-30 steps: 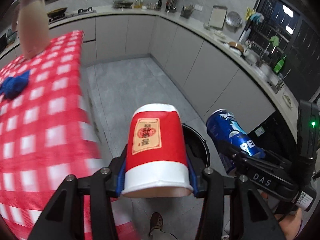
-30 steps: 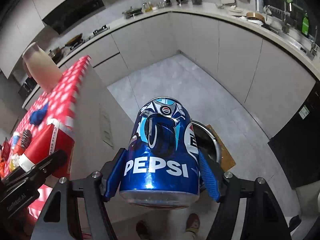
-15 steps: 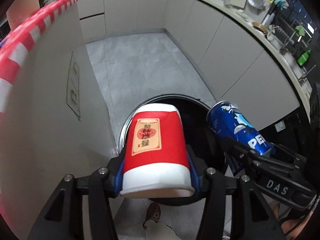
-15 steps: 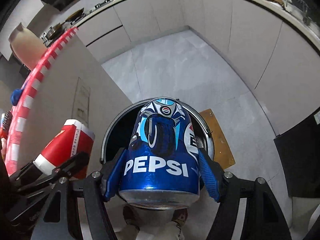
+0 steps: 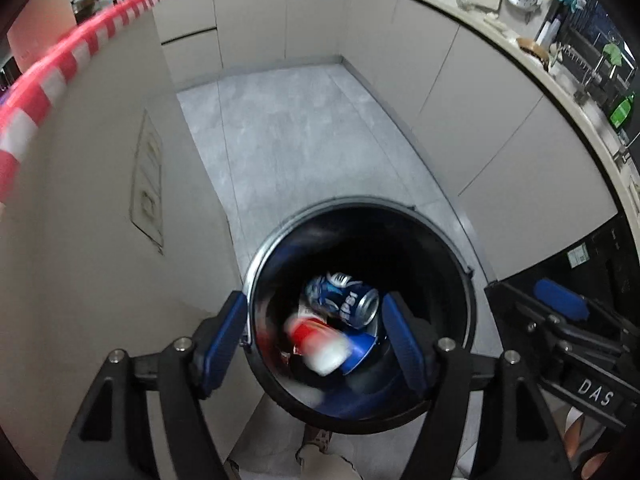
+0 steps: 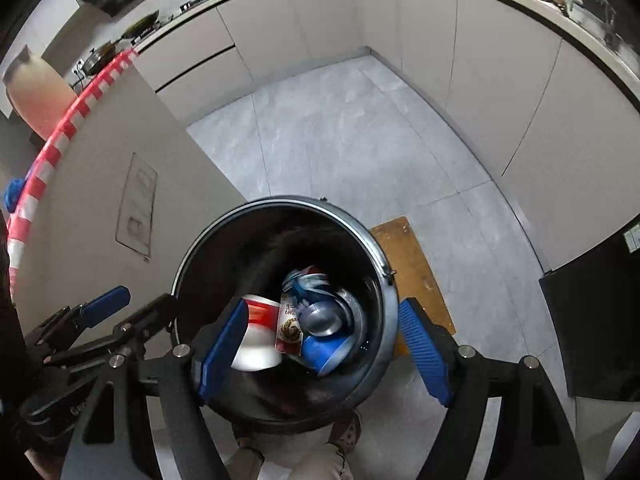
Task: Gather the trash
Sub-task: 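Return both tools to the table toward the sponge and tissue, then grasp the yellow sponge with the left tool while the right tool reaches the tissue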
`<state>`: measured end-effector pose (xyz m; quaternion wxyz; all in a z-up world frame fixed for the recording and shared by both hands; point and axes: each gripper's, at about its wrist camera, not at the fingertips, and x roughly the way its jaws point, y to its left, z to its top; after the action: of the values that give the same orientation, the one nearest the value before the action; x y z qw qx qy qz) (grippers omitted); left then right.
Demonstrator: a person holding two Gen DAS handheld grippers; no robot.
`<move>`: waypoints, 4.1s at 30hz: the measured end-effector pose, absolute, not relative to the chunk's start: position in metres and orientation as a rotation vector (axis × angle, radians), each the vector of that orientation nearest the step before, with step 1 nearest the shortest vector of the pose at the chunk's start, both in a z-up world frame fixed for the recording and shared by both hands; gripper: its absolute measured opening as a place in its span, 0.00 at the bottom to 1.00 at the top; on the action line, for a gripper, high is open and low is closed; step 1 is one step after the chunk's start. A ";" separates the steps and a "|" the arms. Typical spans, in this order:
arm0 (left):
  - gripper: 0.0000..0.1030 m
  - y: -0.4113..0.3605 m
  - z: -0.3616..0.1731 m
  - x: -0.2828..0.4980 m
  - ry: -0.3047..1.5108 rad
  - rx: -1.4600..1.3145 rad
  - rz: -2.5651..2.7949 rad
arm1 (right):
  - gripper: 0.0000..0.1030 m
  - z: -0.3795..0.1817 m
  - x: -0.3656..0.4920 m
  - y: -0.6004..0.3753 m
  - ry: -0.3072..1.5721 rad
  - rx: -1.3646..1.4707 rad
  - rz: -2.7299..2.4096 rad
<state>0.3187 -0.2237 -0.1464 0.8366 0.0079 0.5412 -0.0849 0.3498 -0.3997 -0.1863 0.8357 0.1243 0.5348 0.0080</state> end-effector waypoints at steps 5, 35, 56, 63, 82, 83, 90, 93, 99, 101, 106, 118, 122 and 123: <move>0.69 -0.214 -0.102 0.300 1.105 -0.012 -0.172 | 0.77 -0.155 0.339 -0.403 1.096 0.278 0.005; 0.69 0.117 -0.007 0.195 0.919 -0.125 0.020 | 0.77 -0.027 0.248 -0.093 0.878 0.198 0.126; 0.69 0.247 -0.030 0.163 0.958 -0.160 0.256 | 0.77 -0.029 0.248 0.054 0.893 0.124 0.397; 0.70 0.276 -0.043 0.166 0.978 -0.151 0.231 | 0.77 -0.032 0.245 0.088 0.896 0.124 0.391; 0.47 0.302 -0.070 0.189 0.952 -0.087 -0.014 | 0.77 -0.057 0.237 0.148 0.935 0.184 0.260; 0.46 0.304 -0.068 0.189 0.942 -0.091 -0.017 | 0.77 -0.057 0.237 0.149 0.936 0.187 0.259; 0.44 0.320 -0.045 0.194 0.871 -0.119 -0.021 | 0.77 -0.055 0.242 0.155 0.933 0.199 0.231; 0.44 0.332 -0.041 0.199 0.851 -0.143 -0.008 | 0.77 -0.053 0.246 0.159 0.929 0.195 0.219; 0.44 0.341 -0.034 0.211 0.838 -0.162 -0.025 | 0.77 -0.050 0.250 0.167 0.922 0.199 0.200; 0.44 0.340 -0.032 0.215 0.838 -0.161 -0.031 | 0.77 -0.049 0.252 0.168 0.923 0.196 0.197; 0.44 0.336 -0.028 0.223 0.826 -0.175 -0.019 | 0.77 -0.047 0.267 0.168 0.925 0.189 0.208; 0.44 0.334 -0.030 0.246 0.831 -0.207 0.065 | 0.77 -0.064 0.327 0.186 0.961 0.128 0.309; 0.44 0.331 -0.032 0.251 0.840 -0.201 0.063 | 0.57 -0.069 0.332 0.181 0.970 0.137 0.319; 0.44 0.330 -0.032 0.251 0.840 -0.200 0.063 | 0.53 -0.070 0.333 0.179 0.973 0.141 0.323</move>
<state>0.2511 0.3297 -0.0317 0.9078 -0.0967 0.4070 0.0303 0.3333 0.1793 -0.0705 0.8691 0.0675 0.4650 0.1546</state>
